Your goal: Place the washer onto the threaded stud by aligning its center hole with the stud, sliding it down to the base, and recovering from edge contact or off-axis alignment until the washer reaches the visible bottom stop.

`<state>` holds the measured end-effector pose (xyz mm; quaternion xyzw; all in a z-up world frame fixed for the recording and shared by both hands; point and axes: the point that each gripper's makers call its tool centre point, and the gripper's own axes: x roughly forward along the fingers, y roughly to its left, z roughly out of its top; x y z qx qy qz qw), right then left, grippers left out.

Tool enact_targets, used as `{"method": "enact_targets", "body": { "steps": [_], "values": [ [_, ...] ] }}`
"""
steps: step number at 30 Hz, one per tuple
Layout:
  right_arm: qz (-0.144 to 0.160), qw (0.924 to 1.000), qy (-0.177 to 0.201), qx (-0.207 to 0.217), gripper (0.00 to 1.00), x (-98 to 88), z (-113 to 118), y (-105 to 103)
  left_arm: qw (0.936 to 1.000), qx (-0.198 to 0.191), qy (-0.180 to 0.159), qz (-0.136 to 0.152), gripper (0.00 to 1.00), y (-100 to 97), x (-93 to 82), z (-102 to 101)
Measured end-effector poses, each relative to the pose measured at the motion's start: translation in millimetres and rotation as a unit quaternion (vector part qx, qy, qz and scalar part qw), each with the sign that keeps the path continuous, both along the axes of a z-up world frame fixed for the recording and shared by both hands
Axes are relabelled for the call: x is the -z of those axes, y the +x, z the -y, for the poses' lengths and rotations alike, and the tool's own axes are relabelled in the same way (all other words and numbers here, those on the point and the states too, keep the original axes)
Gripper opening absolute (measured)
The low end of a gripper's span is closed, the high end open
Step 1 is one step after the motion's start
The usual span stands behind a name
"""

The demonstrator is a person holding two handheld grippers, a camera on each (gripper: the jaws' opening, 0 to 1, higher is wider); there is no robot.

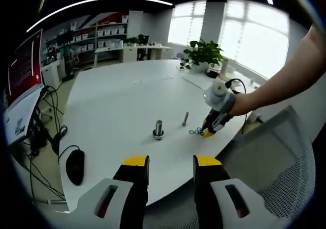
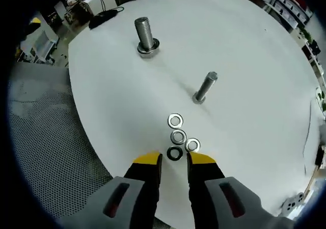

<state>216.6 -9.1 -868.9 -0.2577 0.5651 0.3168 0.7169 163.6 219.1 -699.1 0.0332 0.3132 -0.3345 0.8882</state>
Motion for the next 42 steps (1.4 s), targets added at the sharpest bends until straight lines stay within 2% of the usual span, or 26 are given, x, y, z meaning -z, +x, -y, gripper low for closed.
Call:
{"method": "enact_targets", "body": {
  "steps": [7,10,14,17,25,31,38,42],
  "values": [
    [-0.018,0.9996,-0.02,-0.005,0.23,0.1,-0.4,0.0,1.0,0.002,-0.001,0.0,0.32,-0.4,-0.4,0.6],
    [-0.032,0.9978,-0.04,-0.041,0.22,0.3,-1.3,-0.9,1.0,0.001,0.001,-0.002,0.32,0.2,0.3,1.0],
    [-0.039,0.9971,-0.05,-0.042,0.2,0.8,-2.7,0.0,1.0,0.005,0.002,-0.007,0.32,-0.8,2.1,1.8],
    [-0.034,0.997,-0.052,-0.045,0.16,0.4,-2.5,0.5,0.9999,0.005,0.007,-0.009,0.32,-2.0,4.1,0.8],
    [-0.024,0.9964,-0.056,-0.058,0.15,-0.4,-4.6,-0.4,0.9999,0.008,0.008,-0.012,0.32,-2.6,5.3,1.5],
    [-0.021,0.994,-0.082,-0.07,0.14,1.0,-6.8,0.8,1.0,0.001,0.003,-0.009,0.31,-1.0,3.1,-0.9],
    [-0.001,0.9955,-0.081,-0.049,0.14,-1.0,-4.2,0.5,1.0,0.003,0.001,-0.008,0.31,-1.9,2.5,-0.3],
    [0.026,0.9984,-0.048,-0.014,0.14,-1.2,-2.4,1.2,1.0,0.0,0.0,-0.009,0.31,-1.8,2.7,-0.8]
  ]
}}
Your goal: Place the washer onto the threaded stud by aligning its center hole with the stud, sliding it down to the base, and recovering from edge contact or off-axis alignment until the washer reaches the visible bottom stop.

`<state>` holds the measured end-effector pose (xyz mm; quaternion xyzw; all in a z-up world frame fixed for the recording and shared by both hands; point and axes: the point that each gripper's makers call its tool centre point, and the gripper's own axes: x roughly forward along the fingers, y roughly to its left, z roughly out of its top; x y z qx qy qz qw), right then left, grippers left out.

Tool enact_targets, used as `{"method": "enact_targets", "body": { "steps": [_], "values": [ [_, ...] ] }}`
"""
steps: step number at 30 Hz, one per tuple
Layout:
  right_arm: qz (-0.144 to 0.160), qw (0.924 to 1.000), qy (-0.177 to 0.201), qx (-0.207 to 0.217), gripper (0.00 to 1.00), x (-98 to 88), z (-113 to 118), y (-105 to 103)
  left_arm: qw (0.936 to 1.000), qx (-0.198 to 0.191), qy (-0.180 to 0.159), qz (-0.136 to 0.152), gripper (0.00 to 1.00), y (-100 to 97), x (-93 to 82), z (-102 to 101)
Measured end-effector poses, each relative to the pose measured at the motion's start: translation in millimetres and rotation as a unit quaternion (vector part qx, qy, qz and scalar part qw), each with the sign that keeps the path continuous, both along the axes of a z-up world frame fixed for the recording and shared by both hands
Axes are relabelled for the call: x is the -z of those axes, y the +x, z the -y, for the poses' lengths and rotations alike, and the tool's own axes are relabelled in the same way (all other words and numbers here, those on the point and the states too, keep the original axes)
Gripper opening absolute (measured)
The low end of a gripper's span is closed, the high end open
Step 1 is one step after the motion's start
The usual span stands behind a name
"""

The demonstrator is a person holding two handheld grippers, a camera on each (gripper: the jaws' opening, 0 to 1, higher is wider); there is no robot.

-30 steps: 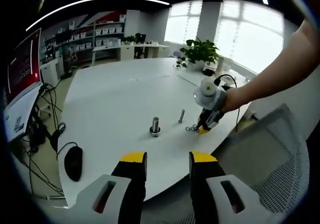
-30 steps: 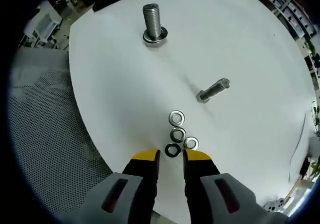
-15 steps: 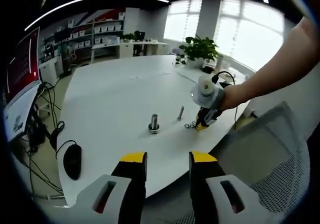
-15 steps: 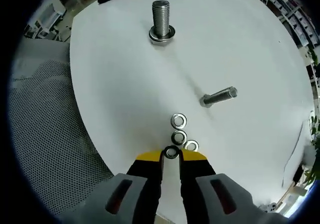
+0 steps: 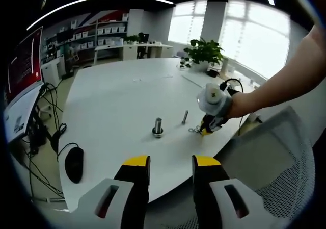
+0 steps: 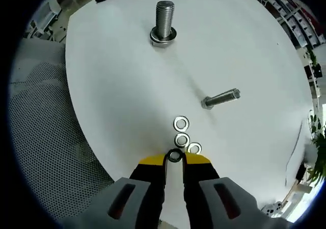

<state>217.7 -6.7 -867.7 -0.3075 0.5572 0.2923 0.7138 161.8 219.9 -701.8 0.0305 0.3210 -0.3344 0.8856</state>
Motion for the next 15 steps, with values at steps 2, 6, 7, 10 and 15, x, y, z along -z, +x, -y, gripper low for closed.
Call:
{"method": "enact_targets", "body": {
  "steps": [2,6,7,10,15],
  "values": [
    [0.001,0.9998,0.016,0.008,0.14,-1.3,0.5,-1.2,1.0,0.0,0.001,0.0,0.31,0.2,-0.1,0.2],
    [0.006,0.9994,0.021,0.025,0.13,-1.8,5.6,-0.5,1.0,0.002,0.0,0.0,0.31,-0.6,0.0,0.4],
    [0.014,0.998,0.04,0.048,0.13,-3.8,2.2,0.6,1.0,0.003,0.001,-0.001,0.31,-0.7,0.3,0.4],
    [0.017,0.9955,0.061,0.071,0.13,-9.4,0.2,3.4,1.0,0.004,0.001,-0.003,0.31,-0.8,1.0,1.2],
    [0.044,0.9948,0.069,0.06,0.14,-27.7,-3.9,15.3,1.0,0.003,0.002,-0.003,0.31,-0.6,1.2,0.8]
  ]
}}
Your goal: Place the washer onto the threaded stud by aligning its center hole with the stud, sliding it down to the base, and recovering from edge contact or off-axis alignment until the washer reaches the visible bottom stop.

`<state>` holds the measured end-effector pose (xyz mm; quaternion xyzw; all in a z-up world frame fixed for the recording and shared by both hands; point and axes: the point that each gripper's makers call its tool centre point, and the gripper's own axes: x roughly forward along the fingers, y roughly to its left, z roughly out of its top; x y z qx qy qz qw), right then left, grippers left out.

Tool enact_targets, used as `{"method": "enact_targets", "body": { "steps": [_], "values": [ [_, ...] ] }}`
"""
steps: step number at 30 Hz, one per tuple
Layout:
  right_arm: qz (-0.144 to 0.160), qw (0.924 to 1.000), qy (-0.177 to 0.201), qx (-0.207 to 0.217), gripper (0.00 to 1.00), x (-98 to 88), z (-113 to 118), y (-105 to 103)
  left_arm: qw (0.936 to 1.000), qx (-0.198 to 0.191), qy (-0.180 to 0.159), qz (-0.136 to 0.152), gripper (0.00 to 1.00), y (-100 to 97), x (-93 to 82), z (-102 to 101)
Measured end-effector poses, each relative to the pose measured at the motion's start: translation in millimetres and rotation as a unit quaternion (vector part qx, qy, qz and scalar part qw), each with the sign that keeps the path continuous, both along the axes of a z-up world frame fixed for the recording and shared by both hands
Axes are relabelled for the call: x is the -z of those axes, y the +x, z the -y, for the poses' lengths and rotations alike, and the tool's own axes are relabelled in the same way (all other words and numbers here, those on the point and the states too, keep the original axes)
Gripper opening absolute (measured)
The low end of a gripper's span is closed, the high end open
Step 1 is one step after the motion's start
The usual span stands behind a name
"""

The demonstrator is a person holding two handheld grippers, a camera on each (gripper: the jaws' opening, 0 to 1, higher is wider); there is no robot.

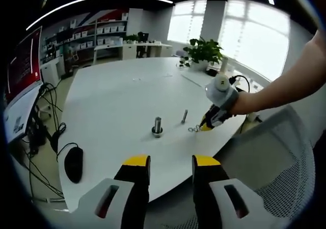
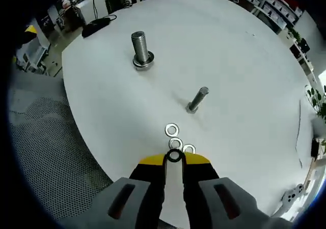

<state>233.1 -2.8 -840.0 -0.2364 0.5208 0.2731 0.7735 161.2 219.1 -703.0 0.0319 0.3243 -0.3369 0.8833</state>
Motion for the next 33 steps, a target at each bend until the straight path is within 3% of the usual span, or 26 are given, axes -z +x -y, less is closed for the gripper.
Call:
{"method": "enact_targets", "body": {
  "steps": [5,16,33],
  "values": [
    [0.017,0.9998,0.011,0.005,0.14,-15.4,-2.7,15.1,1.0,0.002,0.001,0.0,0.3,-0.3,0.0,0.4],
    [0.064,0.9975,0.016,-0.025,0.14,-40.9,-18.8,42.3,1.0,0.001,0.005,0.003,0.3,0.1,-0.1,-0.8],
    [0.06,0.9976,-0.001,-0.035,0.14,-37.6,-23.0,58.1,1.0,-0.004,0.004,0.005,0.29,1.1,-1.1,-2.6]
  ]
}}
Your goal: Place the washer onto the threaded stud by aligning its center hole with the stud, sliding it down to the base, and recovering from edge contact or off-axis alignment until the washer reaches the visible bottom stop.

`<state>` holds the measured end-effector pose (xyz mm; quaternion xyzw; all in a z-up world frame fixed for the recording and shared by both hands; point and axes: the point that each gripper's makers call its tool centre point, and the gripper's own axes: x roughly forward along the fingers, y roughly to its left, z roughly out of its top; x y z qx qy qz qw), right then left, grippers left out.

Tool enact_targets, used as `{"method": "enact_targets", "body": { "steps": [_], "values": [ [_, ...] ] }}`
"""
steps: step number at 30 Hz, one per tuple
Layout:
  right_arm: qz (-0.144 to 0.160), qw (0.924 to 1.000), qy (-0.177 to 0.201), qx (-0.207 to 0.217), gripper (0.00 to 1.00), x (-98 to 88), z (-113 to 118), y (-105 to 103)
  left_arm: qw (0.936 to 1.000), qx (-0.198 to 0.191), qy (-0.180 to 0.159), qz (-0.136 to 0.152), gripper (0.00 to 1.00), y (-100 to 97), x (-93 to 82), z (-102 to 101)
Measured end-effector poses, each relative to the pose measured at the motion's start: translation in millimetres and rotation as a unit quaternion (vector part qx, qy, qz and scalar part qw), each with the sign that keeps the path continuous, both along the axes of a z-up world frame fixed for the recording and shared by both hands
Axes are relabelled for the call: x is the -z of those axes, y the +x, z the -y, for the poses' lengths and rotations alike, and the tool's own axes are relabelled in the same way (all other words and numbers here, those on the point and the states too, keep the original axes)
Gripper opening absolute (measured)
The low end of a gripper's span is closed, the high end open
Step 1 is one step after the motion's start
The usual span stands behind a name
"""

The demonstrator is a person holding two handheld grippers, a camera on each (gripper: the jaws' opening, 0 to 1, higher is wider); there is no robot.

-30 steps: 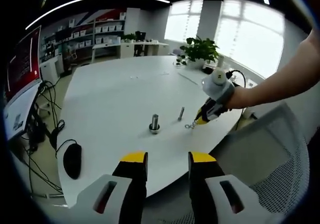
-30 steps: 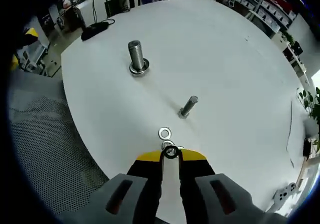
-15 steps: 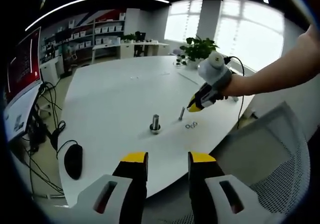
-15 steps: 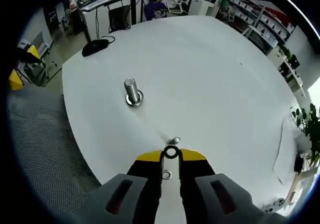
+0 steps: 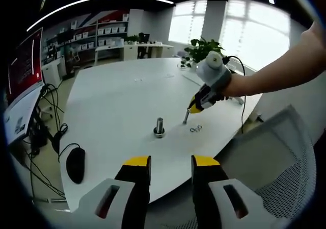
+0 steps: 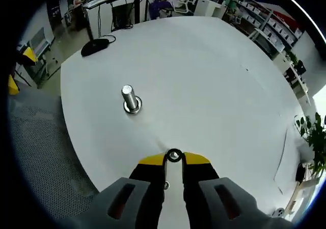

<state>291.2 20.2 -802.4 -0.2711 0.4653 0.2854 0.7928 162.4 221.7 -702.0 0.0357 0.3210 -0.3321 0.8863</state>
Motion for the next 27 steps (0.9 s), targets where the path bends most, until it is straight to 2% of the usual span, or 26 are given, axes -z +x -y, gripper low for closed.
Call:
{"method": "enact_targets", "body": {
  "steps": [12,27],
  "values": [
    [-0.014,0.9999,-0.007,-0.006,0.14,9.3,0.5,0.2,1.0,0.0,0.004,-0.001,0.29,0.4,1.1,-0.6],
    [-0.047,0.9987,-0.016,-0.002,0.14,39.0,2.4,4.7,1.0,-0.006,0.006,-0.003,0.29,1.1,2.2,-2.2]
  ]
}}
